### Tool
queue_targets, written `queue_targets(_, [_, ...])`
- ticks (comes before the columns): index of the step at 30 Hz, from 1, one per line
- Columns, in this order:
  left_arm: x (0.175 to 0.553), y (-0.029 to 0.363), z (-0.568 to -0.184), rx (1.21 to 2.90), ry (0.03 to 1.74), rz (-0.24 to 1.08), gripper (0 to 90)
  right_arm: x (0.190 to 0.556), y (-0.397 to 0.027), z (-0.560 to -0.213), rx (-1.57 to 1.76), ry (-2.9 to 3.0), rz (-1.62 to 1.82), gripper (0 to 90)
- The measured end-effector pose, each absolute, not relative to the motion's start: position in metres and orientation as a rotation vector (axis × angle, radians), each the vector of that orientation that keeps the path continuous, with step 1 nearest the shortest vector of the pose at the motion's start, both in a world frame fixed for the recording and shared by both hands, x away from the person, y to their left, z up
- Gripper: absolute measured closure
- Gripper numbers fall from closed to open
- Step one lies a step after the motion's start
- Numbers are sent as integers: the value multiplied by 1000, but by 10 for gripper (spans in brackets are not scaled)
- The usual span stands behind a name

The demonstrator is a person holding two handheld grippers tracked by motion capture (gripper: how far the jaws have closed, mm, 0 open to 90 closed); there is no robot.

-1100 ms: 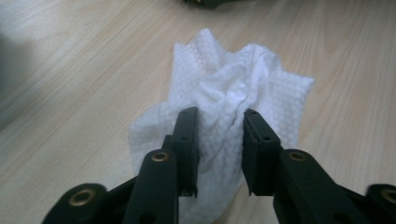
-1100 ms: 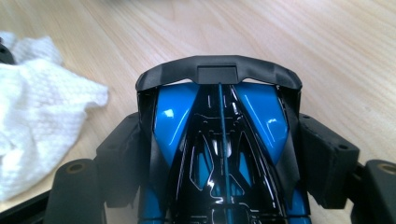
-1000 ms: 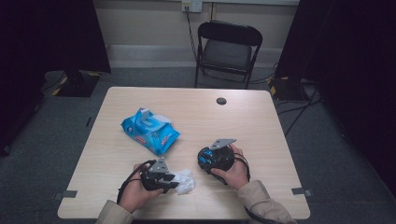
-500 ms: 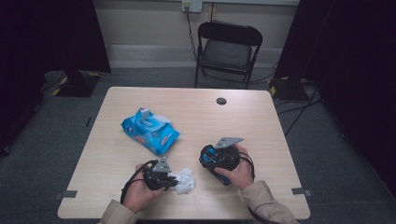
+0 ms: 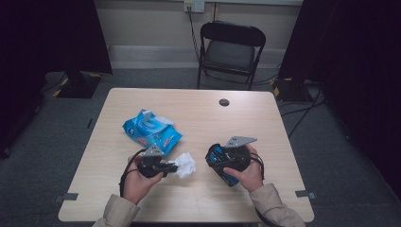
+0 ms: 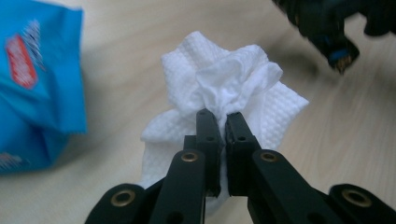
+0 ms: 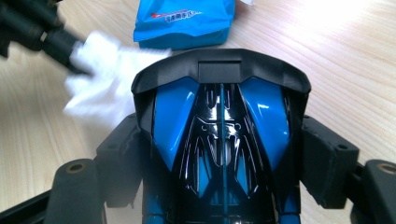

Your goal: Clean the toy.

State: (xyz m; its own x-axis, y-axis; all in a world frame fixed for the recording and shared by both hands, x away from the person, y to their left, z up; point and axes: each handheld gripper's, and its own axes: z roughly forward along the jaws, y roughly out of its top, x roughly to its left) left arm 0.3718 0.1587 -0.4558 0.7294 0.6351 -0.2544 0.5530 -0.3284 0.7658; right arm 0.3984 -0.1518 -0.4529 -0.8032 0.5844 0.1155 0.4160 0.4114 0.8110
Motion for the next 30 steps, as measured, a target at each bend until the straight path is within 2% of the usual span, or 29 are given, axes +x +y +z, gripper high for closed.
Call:
queue_targets(8, [400, 144, -427, 1969, 892, 141, 866, 394, -149, -448, 855, 2490, 1374, 257])
queue_targets(13, [413, 123, -424, 1942, 847, 55, 866, 391, -146, -444, 821, 2498, 1417, 257])
queue_targets(20, [414, 96, -433, 1969, 793, -15, 866, 390, -144, -445, 810, 2506, 1408, 257])
queue_targets(30, [409, 92, -436, 2012, 737, 6, 867, 394, -149, -449, 844, 2503, 1381, 256])
